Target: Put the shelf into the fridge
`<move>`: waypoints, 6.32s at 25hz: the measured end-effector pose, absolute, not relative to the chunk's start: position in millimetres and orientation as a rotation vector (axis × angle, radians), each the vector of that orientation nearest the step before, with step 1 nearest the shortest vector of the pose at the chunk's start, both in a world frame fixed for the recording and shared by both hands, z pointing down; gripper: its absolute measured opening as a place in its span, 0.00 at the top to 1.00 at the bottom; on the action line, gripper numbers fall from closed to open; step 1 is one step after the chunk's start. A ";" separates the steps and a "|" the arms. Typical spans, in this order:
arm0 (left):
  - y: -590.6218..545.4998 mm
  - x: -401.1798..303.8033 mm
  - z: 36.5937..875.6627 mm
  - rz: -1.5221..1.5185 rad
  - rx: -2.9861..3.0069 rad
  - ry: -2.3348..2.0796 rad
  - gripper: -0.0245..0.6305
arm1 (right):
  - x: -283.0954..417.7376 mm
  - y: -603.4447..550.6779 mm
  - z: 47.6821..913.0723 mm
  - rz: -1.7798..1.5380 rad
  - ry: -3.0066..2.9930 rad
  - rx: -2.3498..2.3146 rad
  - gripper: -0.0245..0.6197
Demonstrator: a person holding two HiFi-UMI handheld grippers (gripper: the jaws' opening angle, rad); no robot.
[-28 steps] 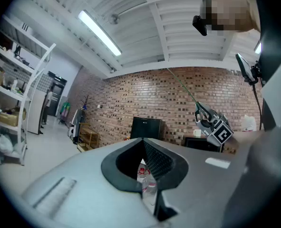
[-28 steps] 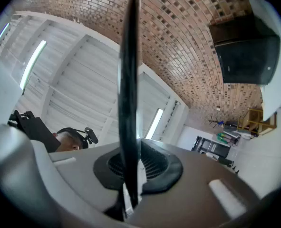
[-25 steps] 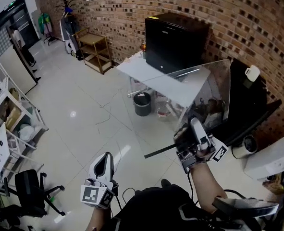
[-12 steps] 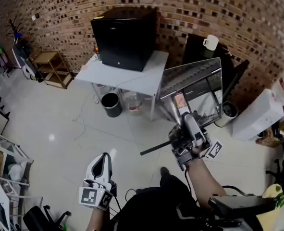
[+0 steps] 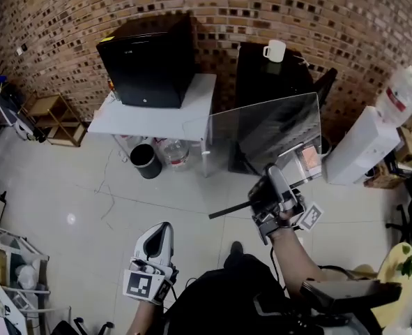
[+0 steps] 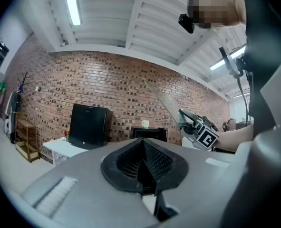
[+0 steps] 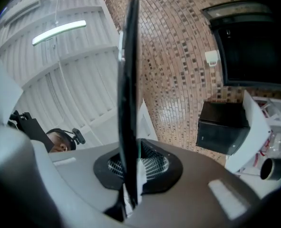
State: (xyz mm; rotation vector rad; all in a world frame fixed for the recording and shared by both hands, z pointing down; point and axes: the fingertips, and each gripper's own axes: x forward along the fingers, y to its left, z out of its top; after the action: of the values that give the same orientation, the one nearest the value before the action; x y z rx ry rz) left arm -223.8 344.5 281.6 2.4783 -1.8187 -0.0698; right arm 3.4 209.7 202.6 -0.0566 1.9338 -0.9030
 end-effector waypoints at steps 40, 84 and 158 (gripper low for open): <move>127.3 -113.1 303.6 0.118 2.579 -1.524 0.97 | 139.6 1.0 353.5 -0.962 1.811 -0.549 0.94; -106.1 -70.2 420.3 0.403 2.620 -1.382 0.97 | 146.1 -123.5 508.4 -1.031 1.597 -0.866 0.94; -219.9 -36.7 534.1 0.676 2.553 -1.386 0.97 | 118.7 -320.2 738.0 -1.373 1.465 -0.994 0.94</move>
State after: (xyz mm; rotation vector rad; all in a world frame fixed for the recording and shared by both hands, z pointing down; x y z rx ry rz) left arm -36.7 -219.9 534.1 2.5526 -1.3857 0.6757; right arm 118.7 -320.2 738.0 -0.9944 1.4655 -1.3733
